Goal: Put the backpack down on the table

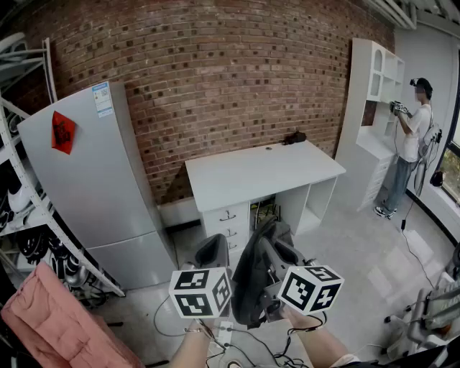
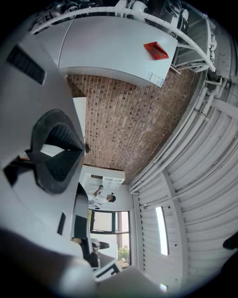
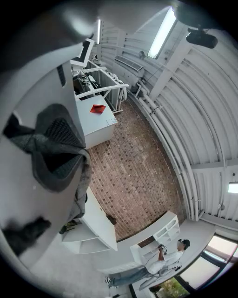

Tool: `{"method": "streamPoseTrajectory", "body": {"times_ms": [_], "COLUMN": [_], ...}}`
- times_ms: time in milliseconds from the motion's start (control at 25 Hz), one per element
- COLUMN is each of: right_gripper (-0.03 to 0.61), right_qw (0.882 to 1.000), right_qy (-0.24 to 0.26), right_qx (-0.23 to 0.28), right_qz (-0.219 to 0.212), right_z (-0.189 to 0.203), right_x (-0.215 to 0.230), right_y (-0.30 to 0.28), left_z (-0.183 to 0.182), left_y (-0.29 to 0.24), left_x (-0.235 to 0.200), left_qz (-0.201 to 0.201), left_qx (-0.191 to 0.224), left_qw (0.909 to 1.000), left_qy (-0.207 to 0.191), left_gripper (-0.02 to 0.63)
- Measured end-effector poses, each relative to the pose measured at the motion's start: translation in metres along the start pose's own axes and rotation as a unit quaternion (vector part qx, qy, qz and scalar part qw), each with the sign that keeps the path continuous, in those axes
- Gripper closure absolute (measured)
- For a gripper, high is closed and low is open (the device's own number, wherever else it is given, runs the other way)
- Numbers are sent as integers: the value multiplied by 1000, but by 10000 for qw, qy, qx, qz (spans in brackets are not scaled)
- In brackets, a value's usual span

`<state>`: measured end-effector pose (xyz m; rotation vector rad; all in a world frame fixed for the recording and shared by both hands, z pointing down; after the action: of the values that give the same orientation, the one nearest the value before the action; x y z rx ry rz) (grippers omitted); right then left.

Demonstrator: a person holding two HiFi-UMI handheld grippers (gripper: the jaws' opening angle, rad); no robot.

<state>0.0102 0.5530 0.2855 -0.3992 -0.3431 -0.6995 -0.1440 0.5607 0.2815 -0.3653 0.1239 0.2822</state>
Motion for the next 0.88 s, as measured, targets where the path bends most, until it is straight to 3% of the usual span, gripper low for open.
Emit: {"method": "streamPoseTrajectory", "body": {"times_ms": [320, 680, 880], "right_gripper": [526, 526, 526], "right_qw": [9999, 9994, 9990], "right_qy": [44, -135, -222], "right_qx": [-73, -211, -184], "right_qz": [61, 242, 350], "right_z": [0, 11, 11], "right_x": [-2, -8, -5], "right_y": [-7, -28, -38], "left_z": [6, 9, 3], "left_y": [-11, -11, -17], "left_x": [-4, -37, -45], "left_qz": [107, 165, 108], "left_qx": [-197, -229, -217], "left_qw": [9997, 9992, 9997], "left_qy": [118, 278, 103], "left_gripper": [600, 600, 600]}}
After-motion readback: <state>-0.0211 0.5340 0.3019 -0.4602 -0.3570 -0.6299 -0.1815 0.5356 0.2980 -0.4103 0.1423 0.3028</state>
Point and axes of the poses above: the fingertips, and each gripper's own axes: y backward along the fingers, x to its right, z out of its underside, the point moved 6 cm from there along y, backward along the fingers, and after that the axes turned 14 degrees about -x, right-handed, at the moved point
